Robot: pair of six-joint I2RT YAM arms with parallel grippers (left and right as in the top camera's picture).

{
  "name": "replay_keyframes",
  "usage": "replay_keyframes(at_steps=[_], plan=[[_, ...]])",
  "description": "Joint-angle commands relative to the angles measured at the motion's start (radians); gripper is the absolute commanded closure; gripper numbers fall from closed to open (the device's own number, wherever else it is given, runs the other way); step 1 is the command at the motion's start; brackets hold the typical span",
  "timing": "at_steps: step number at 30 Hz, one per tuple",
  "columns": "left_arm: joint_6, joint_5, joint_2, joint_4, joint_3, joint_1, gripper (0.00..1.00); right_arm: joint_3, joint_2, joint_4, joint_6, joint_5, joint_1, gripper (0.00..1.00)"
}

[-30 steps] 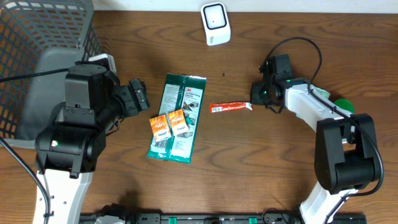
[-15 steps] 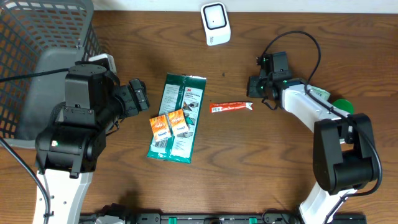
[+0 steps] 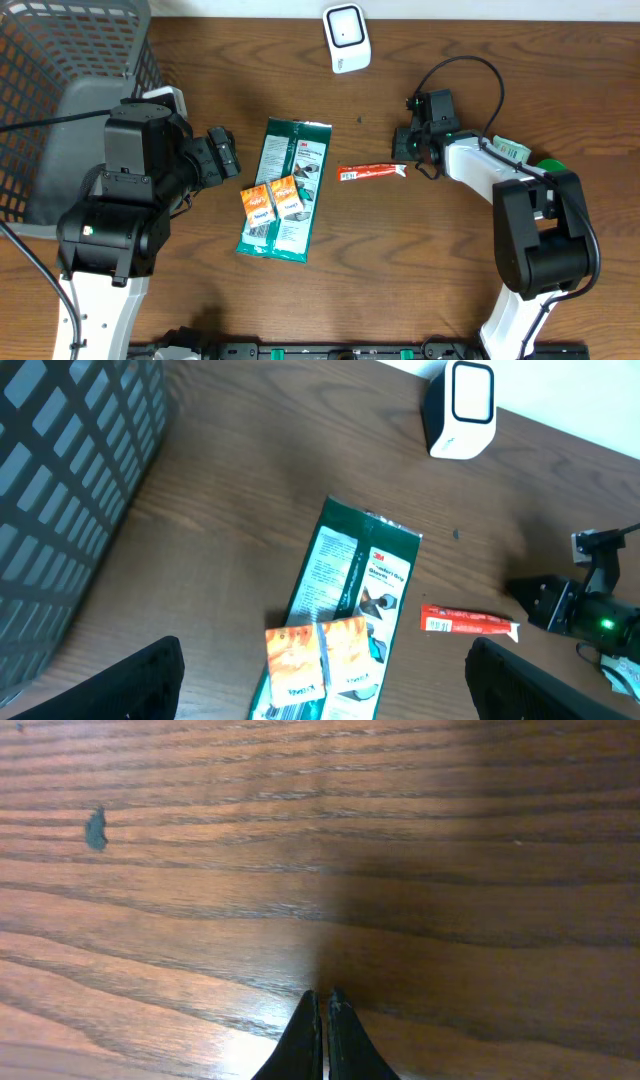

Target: Scan the item barcode

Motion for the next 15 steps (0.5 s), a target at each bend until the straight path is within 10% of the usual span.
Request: replay_keyframes(at_steps=[1, 15], plan=[[0.002, -0.016, -0.002, 0.0, 0.013, 0.003, 0.1, -0.012, 0.007, -0.035, -0.008, 0.009, 0.003, 0.99], [0.002, -0.016, -0.002, 0.0, 0.013, 0.003, 0.1, -0.012, -0.005, -0.282, -0.008, -0.145, 0.003, 0.99]])
